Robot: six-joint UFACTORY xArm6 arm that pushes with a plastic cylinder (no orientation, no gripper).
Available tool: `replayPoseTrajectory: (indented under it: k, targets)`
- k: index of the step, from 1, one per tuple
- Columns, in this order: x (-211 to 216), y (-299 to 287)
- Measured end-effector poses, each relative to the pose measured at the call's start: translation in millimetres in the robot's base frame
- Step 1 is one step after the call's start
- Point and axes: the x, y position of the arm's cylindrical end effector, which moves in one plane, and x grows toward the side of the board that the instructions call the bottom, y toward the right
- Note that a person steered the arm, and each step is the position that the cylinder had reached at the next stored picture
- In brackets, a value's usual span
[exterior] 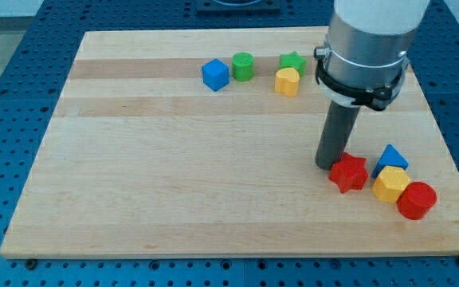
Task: Slide red star down
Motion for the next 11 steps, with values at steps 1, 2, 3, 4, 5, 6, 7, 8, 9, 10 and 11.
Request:
replayPoseTrajectory:
  k: [1, 2, 3, 4, 5, 6, 7, 8, 9, 10, 11]
  targets:
    - [-21.9, 1.3]
    - [-25.7, 16.5]
    - [-25.2, 21.3]
    - [-14.7, 21.3]
    - [0.7, 21.3]
    - [14.2, 21.3]
    - [22.2, 21.3]
    - [23.4, 17.6]
    - [35.2, 17.4]
    - [42.0, 17.4]
    - [44.9, 13.2]
